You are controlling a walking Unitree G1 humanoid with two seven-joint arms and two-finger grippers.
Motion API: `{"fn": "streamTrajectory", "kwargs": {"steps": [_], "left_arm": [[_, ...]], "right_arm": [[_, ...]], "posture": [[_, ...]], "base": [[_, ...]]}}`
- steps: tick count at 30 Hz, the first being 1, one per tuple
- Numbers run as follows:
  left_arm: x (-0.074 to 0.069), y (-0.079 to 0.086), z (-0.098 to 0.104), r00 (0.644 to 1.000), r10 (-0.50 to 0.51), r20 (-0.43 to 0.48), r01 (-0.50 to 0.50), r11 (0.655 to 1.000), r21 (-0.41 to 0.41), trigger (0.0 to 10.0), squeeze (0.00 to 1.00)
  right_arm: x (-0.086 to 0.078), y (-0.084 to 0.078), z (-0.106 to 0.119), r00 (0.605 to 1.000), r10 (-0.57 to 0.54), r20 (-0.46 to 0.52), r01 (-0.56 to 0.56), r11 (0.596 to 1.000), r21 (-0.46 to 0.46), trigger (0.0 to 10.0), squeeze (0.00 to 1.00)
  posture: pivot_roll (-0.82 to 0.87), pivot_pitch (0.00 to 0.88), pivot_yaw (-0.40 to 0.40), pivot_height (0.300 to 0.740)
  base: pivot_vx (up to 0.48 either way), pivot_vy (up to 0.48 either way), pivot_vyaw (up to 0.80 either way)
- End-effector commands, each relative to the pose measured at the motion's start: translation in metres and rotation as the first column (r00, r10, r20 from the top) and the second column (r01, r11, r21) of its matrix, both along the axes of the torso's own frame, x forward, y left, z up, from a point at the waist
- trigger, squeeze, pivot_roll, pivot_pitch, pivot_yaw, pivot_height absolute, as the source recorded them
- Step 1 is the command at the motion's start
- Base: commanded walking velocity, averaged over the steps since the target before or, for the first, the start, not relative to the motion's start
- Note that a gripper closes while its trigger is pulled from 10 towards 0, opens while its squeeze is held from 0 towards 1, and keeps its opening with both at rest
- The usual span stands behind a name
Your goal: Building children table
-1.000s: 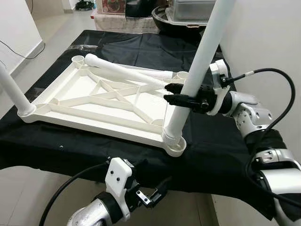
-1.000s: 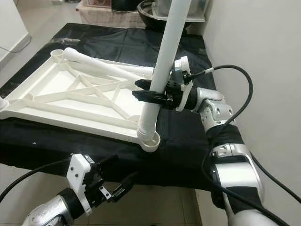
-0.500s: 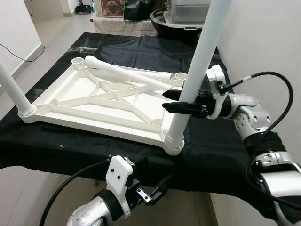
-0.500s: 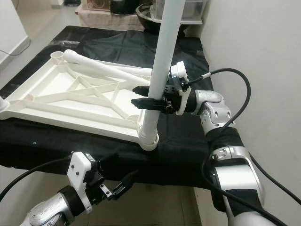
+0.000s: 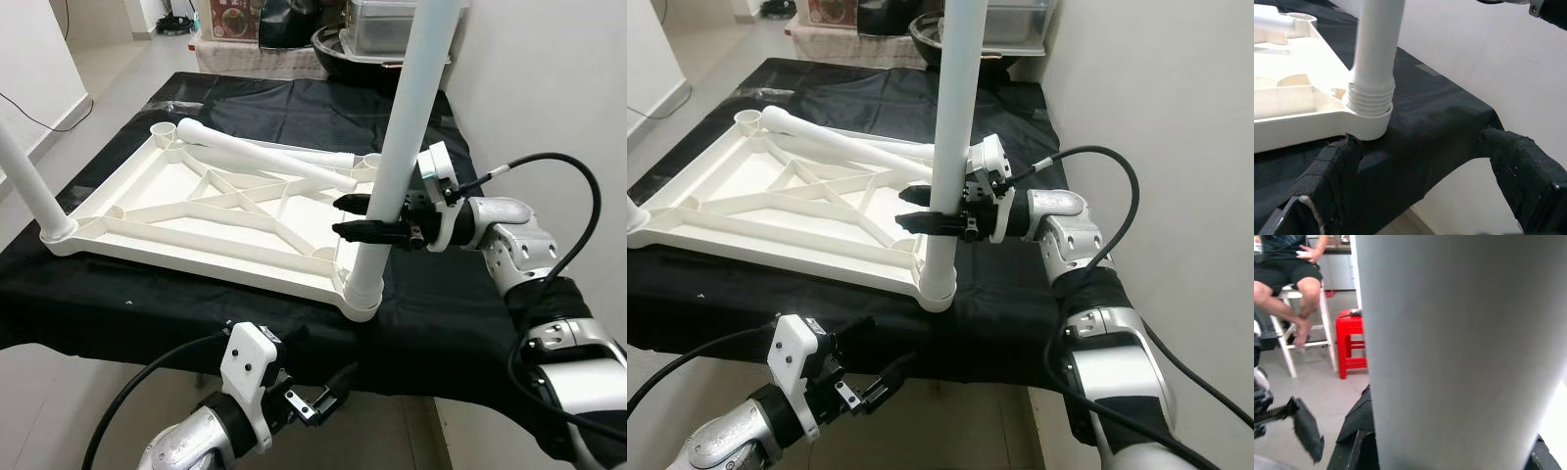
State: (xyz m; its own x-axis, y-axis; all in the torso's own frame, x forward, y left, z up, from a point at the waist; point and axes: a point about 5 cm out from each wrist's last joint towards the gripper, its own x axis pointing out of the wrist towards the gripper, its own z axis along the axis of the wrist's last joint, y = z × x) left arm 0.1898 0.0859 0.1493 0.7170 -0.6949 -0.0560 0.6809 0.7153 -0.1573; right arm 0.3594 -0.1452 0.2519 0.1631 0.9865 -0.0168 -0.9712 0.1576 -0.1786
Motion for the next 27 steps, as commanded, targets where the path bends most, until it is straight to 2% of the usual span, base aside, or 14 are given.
{"fn": "streamTrajectory", "kwargs": {"steps": [1, 6, 10, 14, 18, 21, 25, 27], "left_arm": [[0.0, -0.001, -0.004, 1.0, -0.003, -0.015, 0.003, 1.0, 0.005, 10.0, 0.0], [0.0, -0.001, -0.005, 1.0, -0.003, -0.015, 0.003, 1.0, 0.005, 10.0, 0.0], [0.0, -0.001, -0.004, 1.0, -0.004, -0.012, 0.004, 1.0, 0.008, 10.0, 0.0], [-0.001, -0.001, -0.004, 1.0, -0.004, -0.012, 0.004, 1.0, 0.007, 10.0, 0.0], [-0.001, -0.001, -0.004, 1.0, -0.004, -0.012, 0.004, 1.0, 0.006, 10.0, 0.0], [-0.006, -0.001, -0.002, 1.0, -0.008, -0.018, 0.008, 1.0, 0.006, 10.0, 0.0], [-0.008, -0.001, 0.0, 1.0, -0.008, -0.019, 0.008, 1.0, 0.005, 10.0, 0.0], [-0.01, -0.001, 0.001, 1.0, -0.009, -0.021, 0.009, 1.0, 0.003, 10.0, 0.0]], "right_arm": [[0.005, 0.002, -0.034, 0.989, -0.12, -0.086, 0.113, 0.99, -0.082, 10.0, 0.0], [0.003, 0.005, -0.038, 0.989, -0.121, -0.085, 0.115, 0.991, -0.071, 10.0, 0.0], [-0.004, 0.008, -0.03, 0.988, -0.02, -0.156, 0.03, 0.997, 0.066, 10.0, 0.0], [-0.008, 0.009, -0.034, 0.988, 0.03, -0.153, -0.024, 0.999, 0.039, 10.0, 0.0], [-0.008, 0.01, -0.035, 0.987, 0.028, -0.157, -0.022, 0.999, 0.035, 10.0, 0.0], [0.002, 0.02, -0.034, 0.983, 0.006, -0.182, 0.005, 0.998, 0.064, 10.0, 0.0], [0.003, 0.024, -0.033, 0.98, 0.024, -0.199, -0.008, 0.997, 0.08, 10.0, 0.0], [0.001, 0.028, -0.029, 0.974, 0.105, -0.2, -0.084, 0.991, 0.107, 10.0, 0.0]], "posture": [[0.1, 0.17, -0.055, 0.74], [0.1, 0.168, -0.053, 0.74], [0.1, 0.17, -0.054, 0.74], [0.1, 0.18, -0.051, 0.74], [0.1, 0.181, -0.052, 0.74], [0.12, 0.213, -0.053, 0.74], [0.12, 0.221, -0.053, 0.74], [0.13, 0.234, -0.053, 0.74]], "base": [[0.0, 0.0, 0.0], [0.0, 0.0, 0.0], [0.0, 0.0, 0.0], [0.0, 0.0, 0.0], [0.0, 0.0, 0.0], [0.0, 0.0, 0.0], [0.0, 0.0, 0.0], [0.0, 0.0, 0.0]]}}
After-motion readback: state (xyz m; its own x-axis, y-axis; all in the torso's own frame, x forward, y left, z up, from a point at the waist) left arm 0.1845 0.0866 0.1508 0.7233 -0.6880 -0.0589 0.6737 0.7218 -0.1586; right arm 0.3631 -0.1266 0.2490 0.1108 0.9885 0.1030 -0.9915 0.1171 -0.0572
